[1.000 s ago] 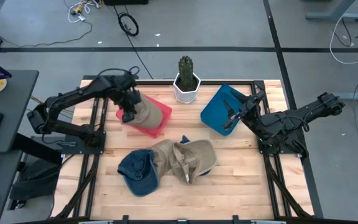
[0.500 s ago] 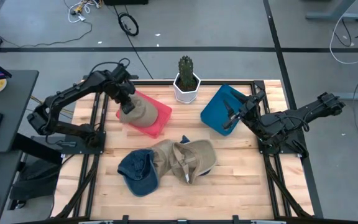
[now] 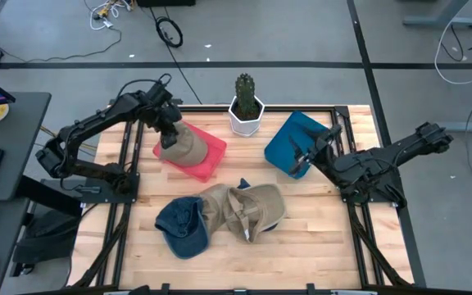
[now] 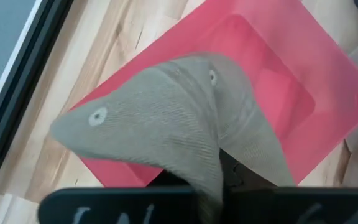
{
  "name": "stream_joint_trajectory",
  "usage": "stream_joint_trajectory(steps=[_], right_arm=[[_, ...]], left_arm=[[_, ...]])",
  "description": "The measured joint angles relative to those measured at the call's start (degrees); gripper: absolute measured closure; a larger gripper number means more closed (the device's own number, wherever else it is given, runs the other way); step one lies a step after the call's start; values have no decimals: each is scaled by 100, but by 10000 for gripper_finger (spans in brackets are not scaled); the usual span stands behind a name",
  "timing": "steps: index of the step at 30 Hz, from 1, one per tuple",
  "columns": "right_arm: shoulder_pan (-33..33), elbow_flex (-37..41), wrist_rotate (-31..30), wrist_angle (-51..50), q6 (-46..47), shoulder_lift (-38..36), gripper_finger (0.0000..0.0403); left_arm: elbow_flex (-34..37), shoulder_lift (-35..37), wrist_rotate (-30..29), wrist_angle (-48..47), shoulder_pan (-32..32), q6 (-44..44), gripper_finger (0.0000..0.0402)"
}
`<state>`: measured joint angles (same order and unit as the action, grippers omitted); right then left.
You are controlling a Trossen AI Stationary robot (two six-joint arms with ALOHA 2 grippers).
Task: Pick & Place hat
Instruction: Put the right brown cap into the red bin
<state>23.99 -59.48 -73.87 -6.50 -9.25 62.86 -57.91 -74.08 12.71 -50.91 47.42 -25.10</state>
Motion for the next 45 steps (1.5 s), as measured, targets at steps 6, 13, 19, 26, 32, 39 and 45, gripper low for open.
stream_joint_trajectory(steps=[6, 13, 19, 26, 32, 39, 45], right_arm=[[0, 0, 4, -4, -93, 167, 213], [0, 0, -11, 90, -324, 159, 213], [0, 0, -22, 91, -342, 156, 213], [-34, 0, -24, 89, -346, 154, 213], [-111, 0, -24, 89, -346, 154, 213], [-131, 0, -24, 89, -347, 154, 213], [-131, 0, -24, 89, -348, 154, 213]], left_arm=[[0, -304, -106, -11, 2, -387, 397], [4, -744, -933, 9, 0, -621, 395], [5, -772, -1163, 445, -4, -992, 395], [4, -772, -1156, 777, -132, -1266, 394], [4, -772, -1143, 503, -177, -1268, 396], [4, -772, -1161, 438, -175, -1278, 395], [142, -772, -1169, 702, -173, -1309, 390]])
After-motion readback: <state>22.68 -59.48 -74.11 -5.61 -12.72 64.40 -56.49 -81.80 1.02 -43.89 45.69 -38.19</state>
